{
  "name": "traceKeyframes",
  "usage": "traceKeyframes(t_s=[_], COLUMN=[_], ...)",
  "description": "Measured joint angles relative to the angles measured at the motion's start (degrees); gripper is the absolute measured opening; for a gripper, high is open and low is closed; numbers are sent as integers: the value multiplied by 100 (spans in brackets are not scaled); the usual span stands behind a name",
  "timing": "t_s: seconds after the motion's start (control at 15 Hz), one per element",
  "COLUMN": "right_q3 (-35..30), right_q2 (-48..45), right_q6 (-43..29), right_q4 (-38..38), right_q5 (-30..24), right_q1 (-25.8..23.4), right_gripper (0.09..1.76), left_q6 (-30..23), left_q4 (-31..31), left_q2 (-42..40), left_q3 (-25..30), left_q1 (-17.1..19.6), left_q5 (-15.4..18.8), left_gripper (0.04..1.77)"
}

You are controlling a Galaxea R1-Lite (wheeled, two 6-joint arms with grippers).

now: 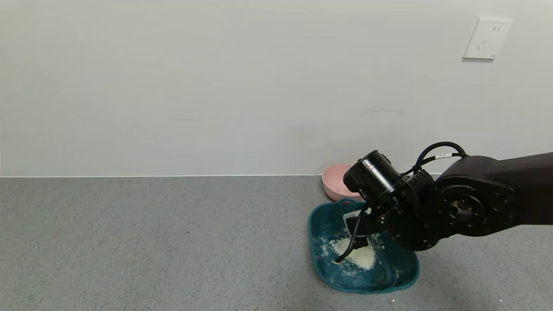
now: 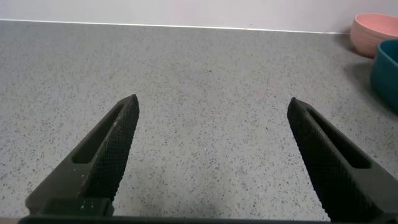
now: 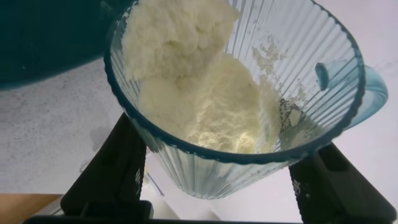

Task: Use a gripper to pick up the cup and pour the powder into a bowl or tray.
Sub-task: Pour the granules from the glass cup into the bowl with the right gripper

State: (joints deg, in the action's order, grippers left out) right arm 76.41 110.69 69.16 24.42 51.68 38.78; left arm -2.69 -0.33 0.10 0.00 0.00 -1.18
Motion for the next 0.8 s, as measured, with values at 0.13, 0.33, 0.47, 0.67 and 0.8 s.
traceKeyframes(t_s=[0.13, 0.33, 0.47, 0.67, 0.8], right_q3=[-59, -91, -122, -200, -279], right_q2=[-38, -113, -176, -272, -334], right_q6=[-129, -235, -433, -1090, -1619], right_q4=[6, 11, 17, 46, 46], right_q5=[-249, -276, -449, -835, -1072], right_q1=[-30, -46, -52, -44, -39], right_gripper=[133, 133, 133, 133, 133], left_q6=[2, 0, 0, 2, 0], left_q4=[2, 0, 2, 0, 2], left_q2=[0, 0, 0, 0, 0], left_q3=[0, 0, 0, 0, 0], left_q1=[0, 0, 0, 0, 0], left_q5=[0, -2, -2, 0, 0], left_gripper=[172, 172, 172, 172, 172])
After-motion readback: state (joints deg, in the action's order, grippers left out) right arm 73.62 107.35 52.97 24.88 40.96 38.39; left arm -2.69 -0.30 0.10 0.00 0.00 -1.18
